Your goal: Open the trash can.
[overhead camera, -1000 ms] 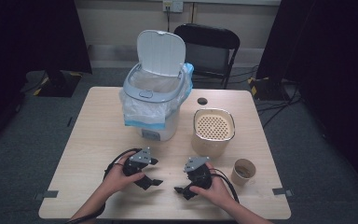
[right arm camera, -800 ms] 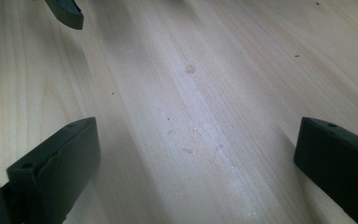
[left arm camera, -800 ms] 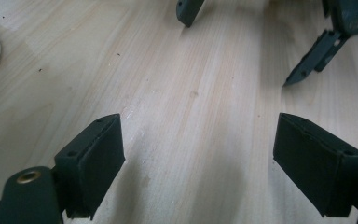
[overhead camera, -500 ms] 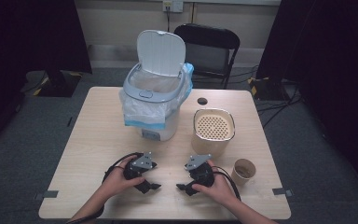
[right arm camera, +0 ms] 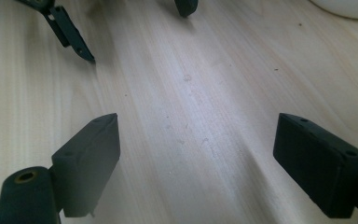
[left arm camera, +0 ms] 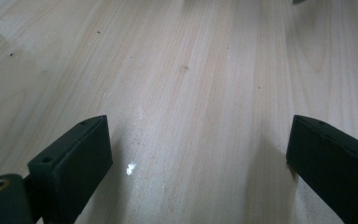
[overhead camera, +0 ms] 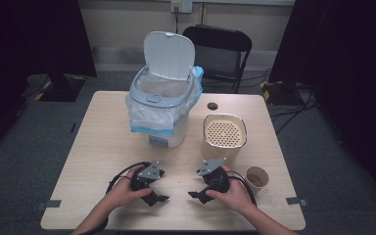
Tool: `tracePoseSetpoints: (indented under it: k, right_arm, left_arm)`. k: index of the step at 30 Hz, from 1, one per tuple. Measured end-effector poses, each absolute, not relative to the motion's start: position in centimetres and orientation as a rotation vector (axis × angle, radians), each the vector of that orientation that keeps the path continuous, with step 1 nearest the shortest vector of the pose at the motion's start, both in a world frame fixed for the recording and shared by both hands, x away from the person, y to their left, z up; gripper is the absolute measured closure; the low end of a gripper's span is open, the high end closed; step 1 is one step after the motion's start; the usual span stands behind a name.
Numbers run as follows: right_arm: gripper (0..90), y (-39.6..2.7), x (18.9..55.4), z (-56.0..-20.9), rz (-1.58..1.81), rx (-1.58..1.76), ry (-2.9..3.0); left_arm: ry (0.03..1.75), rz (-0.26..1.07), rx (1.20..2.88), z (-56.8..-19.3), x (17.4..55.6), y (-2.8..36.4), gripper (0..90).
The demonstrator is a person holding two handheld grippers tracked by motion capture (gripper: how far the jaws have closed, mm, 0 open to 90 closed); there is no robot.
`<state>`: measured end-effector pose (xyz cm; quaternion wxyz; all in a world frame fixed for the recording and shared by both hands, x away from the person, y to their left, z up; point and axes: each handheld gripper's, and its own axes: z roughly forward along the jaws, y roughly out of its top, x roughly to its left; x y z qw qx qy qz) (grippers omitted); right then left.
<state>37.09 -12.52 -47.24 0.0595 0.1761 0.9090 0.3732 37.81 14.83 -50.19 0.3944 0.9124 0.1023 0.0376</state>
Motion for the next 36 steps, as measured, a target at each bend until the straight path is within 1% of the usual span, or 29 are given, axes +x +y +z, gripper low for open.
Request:
tracePoseSetpoints:
  k: [3,6,11,19,27,36]
  right_arm:
    - [14.5,-13.0,37.3,-46.1,1.154,0.537,2.739]
    - [14.4,-13.4,37.5,-45.2,1.186,0.545,2.717]
    - [14.4,-14.7,38.2,-43.0,1.233,0.573,2.673]
    - [14.3,-16.3,38.6,-41.0,1.229,0.578,2.655]
    - [14.3,-17.6,38.3,-40.3,1.194,0.562,2.672]
    - [14.5,-20.2,38.0,-39.8,1.168,0.598,2.662]
  left_arm:
    - [0.243,0.092,2.329,-50.2,37.8,14.8,2.5]
    - [0.243,0.089,2.326,-50.2,37.8,14.7,1.5]
    - [0.241,0.088,2.327,-50.2,37.8,14.7,1.2]
    - [0.248,0.089,2.331,-50.2,37.7,14.5,0.0]
    - [0.247,0.089,2.332,-50.2,37.7,14.5,0.0]
    - [0.248,0.09,2.331,-50.2,37.7,14.5,0.0]
